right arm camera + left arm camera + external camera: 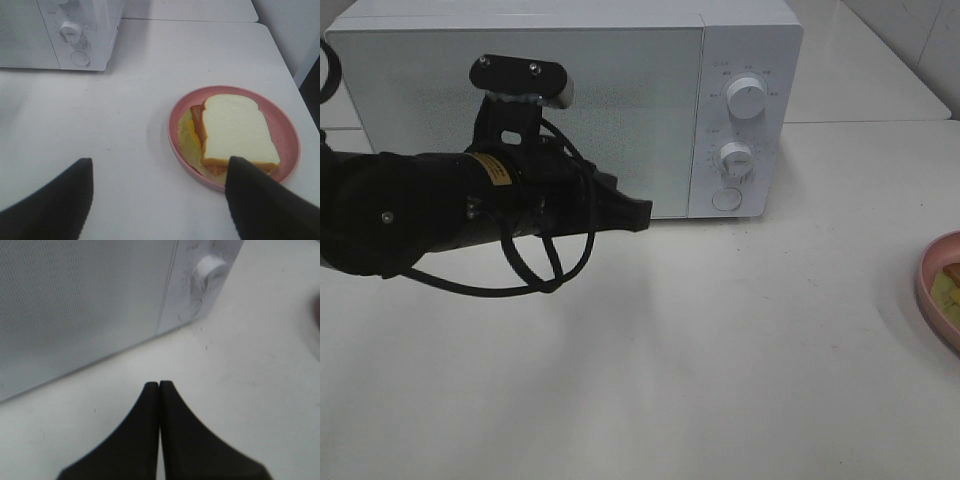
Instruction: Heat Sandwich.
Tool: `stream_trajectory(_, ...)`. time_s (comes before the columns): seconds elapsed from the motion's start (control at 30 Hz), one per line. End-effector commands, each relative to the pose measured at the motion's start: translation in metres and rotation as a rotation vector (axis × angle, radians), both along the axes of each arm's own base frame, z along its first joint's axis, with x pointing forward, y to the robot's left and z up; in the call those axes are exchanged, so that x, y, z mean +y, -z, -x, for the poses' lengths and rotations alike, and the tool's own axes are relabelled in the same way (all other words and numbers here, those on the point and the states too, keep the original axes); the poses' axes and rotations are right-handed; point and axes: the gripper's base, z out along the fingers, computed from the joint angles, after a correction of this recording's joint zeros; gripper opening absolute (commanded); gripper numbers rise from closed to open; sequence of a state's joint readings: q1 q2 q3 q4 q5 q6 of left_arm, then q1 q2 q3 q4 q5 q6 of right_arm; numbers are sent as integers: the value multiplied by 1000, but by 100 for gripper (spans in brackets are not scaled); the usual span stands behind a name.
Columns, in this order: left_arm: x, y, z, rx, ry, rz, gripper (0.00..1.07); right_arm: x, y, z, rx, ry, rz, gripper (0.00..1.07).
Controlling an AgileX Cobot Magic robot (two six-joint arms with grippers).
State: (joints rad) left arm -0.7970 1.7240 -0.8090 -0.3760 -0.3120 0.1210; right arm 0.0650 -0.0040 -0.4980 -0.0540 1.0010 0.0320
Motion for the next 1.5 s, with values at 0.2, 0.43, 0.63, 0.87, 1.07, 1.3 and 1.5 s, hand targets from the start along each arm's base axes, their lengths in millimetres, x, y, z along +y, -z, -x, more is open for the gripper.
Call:
stream_trajectory(0.2,7,-4,25,228,91,-105,56,0,0,4,-32,11,-2,71)
stream_trajectory(0.43,14,-21,37,275,126,-114,101,0,0,4,-32,11,-2,71)
stream_trajectory(0.63,19,-38,42,211,169,-132,101,0,0,4,-32,11,-2,71)
stream_trajectory(0.87,30,-53,47,321,188,-193,101,0,0,4,-32,11,-2,71)
stream_trajectory(1.07,51,-67,36,466,156,-254,101,0,0,4,-32,11,-2,71)
stream_trajectory(1.3,85,-79,33,575,87,-283,101,0,0,4,-32,11,-2,71)
stream_trajectory(1.5,123,-92,34,646,-22,-280,101,0,0,4,-32,11,-2,71)
